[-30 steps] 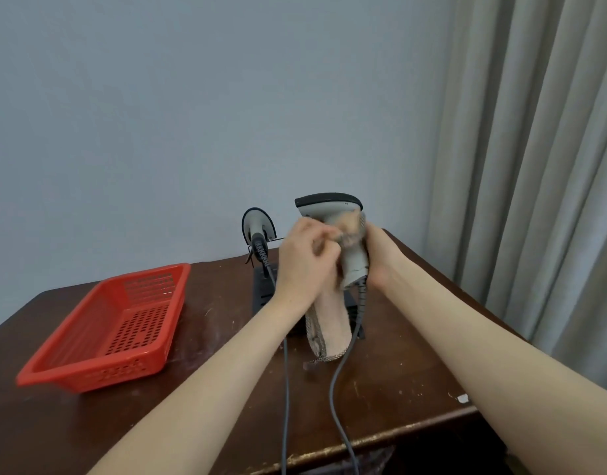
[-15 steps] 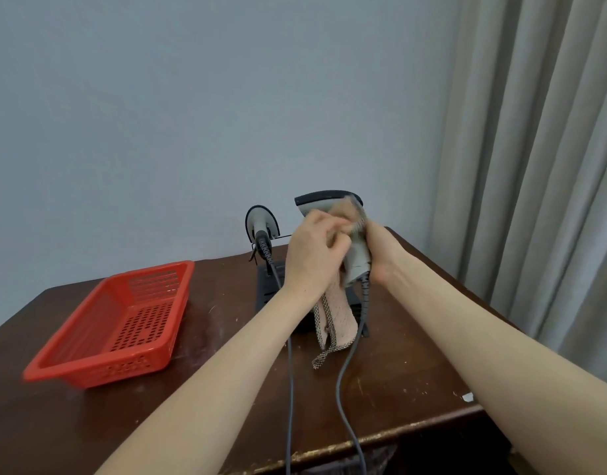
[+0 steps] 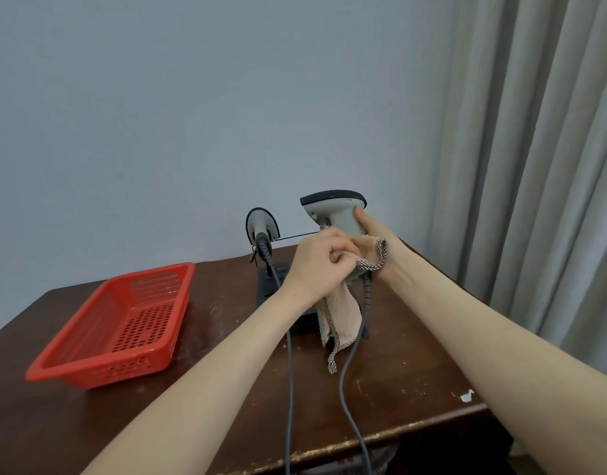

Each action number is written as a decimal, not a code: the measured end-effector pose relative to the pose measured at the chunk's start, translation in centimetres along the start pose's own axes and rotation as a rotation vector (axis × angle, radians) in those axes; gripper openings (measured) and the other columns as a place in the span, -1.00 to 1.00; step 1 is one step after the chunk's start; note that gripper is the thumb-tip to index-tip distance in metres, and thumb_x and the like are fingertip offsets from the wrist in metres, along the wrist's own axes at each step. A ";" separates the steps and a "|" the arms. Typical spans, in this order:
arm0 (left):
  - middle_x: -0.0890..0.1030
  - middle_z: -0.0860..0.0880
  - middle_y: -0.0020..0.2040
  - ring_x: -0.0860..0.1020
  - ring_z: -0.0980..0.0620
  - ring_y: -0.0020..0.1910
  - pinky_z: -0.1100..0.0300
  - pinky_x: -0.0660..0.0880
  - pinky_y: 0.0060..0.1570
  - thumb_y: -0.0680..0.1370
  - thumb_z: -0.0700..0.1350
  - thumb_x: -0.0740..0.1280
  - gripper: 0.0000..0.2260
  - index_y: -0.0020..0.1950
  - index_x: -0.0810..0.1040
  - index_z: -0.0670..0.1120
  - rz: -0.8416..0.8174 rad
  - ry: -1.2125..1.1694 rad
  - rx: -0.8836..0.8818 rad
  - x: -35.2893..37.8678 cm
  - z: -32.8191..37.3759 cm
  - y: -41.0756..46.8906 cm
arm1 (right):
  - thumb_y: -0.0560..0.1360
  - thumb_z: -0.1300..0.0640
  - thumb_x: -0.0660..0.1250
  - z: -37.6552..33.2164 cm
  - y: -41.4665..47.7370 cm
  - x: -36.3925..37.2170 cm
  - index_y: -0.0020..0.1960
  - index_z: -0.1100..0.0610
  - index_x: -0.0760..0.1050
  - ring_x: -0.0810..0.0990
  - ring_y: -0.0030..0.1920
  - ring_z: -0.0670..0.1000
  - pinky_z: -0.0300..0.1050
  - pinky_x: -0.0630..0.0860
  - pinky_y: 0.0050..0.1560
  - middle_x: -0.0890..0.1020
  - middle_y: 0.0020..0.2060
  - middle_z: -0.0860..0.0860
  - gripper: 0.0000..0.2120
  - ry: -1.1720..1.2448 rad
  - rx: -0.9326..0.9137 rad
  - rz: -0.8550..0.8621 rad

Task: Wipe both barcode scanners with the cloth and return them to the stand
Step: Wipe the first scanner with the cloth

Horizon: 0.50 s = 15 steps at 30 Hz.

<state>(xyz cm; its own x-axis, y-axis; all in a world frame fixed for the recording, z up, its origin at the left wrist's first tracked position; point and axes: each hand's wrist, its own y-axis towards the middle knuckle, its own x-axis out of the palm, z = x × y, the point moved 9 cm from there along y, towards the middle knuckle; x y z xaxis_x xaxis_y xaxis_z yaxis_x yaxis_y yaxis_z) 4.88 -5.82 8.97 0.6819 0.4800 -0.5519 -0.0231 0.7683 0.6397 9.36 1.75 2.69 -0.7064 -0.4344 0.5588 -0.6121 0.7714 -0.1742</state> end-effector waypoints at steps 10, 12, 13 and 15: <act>0.49 0.06 0.04 0.47 0.14 0.07 0.44 0.34 0.07 0.50 -0.30 0.26 -0.70 0.16 0.64 -0.09 0.102 -0.035 -0.137 -1.4 -2.3 1.5 | 0.60 -0.05 0.19 -0.9 0.4 -0.4 -0.17 0.18 0.55 0.60 -0.51 0.00 -0.23 0.52 -0.51 0.63 -0.45 0.07 -0.64 -0.012 -0.114 0.063; 0.52 0.09 0.00 0.48 0.20 0.00 0.51 0.34 0.02 0.48 -0.31 0.29 -0.73 0.09 0.67 -0.09 0.061 -0.078 -0.119 -0.7 -2.0 0.5 | 0.61 -0.03 0.16 -0.9 0.4 -0.7 -0.15 0.23 0.53 0.64 -0.45 0.04 -0.20 0.58 -0.45 0.64 -0.41 0.12 -0.63 -0.002 -0.113 0.040; 0.53 0.09 -0.04 0.48 0.23 -0.04 0.54 0.33 -0.01 0.47 -0.31 0.30 -0.76 0.03 0.69 -0.10 0.031 -0.101 -0.111 -0.3 -1.7 0.0 | 0.61 -0.08 0.14 -0.8 0.4 -0.8 -0.13 0.26 0.52 0.65 -0.42 0.06 -0.20 0.59 -0.43 0.64 -0.39 0.14 -0.58 0.000 -0.098 0.041; 0.54 0.09 -0.13 0.50 0.21 -0.13 0.51 0.34 -0.07 0.44 -0.33 0.32 -0.80 -0.12 0.70 -0.10 -0.039 -0.128 -0.093 0.5 -1.4 -0.8 | 0.57 -0.21 0.13 -0.2 0.5 -1.2 -0.06 0.28 0.50 0.65 -0.29 0.09 -0.15 0.61 -0.30 0.63 -0.28 0.17 -0.48 -0.005 -0.047 0.081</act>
<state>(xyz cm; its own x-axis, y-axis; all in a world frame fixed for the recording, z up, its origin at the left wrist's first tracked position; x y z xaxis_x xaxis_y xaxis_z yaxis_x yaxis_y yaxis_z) 4.22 -5.62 7.44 0.7712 0.3954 -0.4989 -0.0580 0.8241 0.5634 9.98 2.72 2.13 -0.7547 -0.3718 0.5405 -0.5358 0.8248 -0.1808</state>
